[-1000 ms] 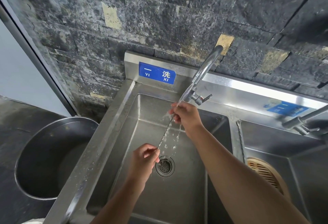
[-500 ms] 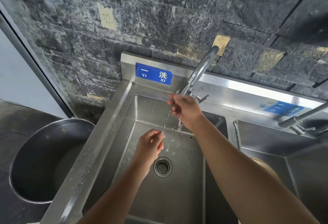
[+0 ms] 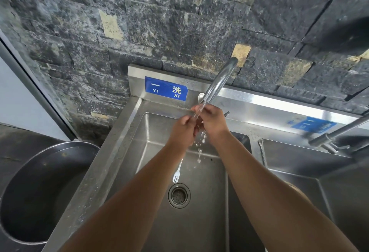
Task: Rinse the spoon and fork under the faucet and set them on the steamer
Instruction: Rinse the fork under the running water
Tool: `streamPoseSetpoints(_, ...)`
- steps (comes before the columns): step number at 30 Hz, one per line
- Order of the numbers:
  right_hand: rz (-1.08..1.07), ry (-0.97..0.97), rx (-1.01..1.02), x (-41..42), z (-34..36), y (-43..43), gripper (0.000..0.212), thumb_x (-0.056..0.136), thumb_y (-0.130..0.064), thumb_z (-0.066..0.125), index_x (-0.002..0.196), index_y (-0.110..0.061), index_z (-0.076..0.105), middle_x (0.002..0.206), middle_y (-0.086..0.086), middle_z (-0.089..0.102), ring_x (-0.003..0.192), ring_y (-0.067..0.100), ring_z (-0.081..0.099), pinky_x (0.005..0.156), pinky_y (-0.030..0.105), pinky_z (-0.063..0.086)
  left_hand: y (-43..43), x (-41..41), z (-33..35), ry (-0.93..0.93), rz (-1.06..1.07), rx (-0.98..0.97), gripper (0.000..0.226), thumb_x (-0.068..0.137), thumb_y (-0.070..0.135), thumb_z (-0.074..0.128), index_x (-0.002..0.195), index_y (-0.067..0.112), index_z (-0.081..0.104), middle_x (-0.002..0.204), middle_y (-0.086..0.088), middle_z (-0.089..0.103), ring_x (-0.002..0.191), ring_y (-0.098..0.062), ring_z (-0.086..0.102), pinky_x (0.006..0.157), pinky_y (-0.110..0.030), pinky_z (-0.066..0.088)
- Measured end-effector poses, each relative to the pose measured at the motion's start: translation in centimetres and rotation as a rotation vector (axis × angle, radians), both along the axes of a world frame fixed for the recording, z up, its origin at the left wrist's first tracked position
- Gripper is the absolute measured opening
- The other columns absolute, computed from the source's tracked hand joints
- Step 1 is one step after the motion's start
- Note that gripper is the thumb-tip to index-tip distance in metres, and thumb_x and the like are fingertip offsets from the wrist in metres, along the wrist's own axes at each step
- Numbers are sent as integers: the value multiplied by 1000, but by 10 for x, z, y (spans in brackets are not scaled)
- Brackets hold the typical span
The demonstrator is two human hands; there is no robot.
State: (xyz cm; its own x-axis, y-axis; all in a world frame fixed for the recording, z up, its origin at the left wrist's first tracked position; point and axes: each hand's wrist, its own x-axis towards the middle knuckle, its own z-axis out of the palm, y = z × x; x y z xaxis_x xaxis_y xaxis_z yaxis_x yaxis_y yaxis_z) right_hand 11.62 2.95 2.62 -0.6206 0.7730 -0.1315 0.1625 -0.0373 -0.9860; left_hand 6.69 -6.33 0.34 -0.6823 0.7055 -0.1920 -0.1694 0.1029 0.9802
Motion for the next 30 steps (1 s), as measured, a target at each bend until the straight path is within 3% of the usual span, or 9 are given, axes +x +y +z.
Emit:
streamPoseSetpoints(4, 18, -11, 42, 1, 4, 13, 18, 91, -10, 66, 78, -19, 74, 52, -5, 63, 49, 14, 53, 47, 22, 43, 8, 0, 3, -57, 16, 22, 26, 101, 19, 45, 77, 14, 54, 43, 11, 46, 34, -2, 36, 34, -15, 26)
streamPoseSetpoints(8, 12, -8, 34, -5, 5, 15, 17, 92, -9, 65, 79, -15, 72, 47, -8, 60, 44, 8, 44, 42, 18, 37, -1, 3, -1, -64, 34, 5, 32, 101, 22, 45, 70, 18, 52, 41, 12, 43, 39, -5, 36, 38, -17, 27)
streamPoseSetpoints(12, -41, 12, -8, -13, 8, 14, 19, 94, -6, 62, 78, -15, 67, 72, 1, 69, 43, 5, 44, 41, 17, 38, -15, 5, -6, -117, -13, 33, 37, 102, 17, 39, 67, 15, 49, 40, 12, 38, 33, -3, 31, 34, -13, 21)
streamPoseSetpoints(17, -23, -4, 53, -19, 11, 17, 8, 95, -8, 61, 97, -4, 67, 78, -5, 70, 46, -7, 58, 44, 11, 44, -35, 4, -17, -89, -43, 33, 37, 98, 9, 35, 64, 18, 47, 48, 6, 34, 37, -7, 26, 37, -15, 18)
streamPoseSetpoints(21, -42, -37, 72, -20, 17, 28, 20, 94, -14, 64, 77, -22, 69, 73, -6, 72, 50, 6, 56, 46, 20, 45, -46, -2, -21, -13, -96, -1, 35, 99, 9, 34, 66, 15, 47, 51, 4, 35, 39, -7, 26, 37, -17, 19)
streamPoseSetpoints(25, -71, -48, 85, -22, 20, 35, 27, 95, -7, 61, 74, -22, 67, 61, -12, 72, 55, 10, 51, 43, 20, 41, -48, 0, -24, -36, -169, 23, 34, 105, 20, 35, 73, 14, 47, 50, 8, 32, 38, -6, 22, 35, -18, 17)
streamPoseSetpoints(30, -96, -47, 55, -22, 17, 39, 29, 94, -4, 61, 72, -22, 69, 63, -11, 74, 51, 11, 45, 41, 20, 39, -50, 7, -32, -31, -172, 16, 32, 106, 22, 35, 77, 13, 46, 49, 11, 31, 40, -8, 21, 37, -19, 16)
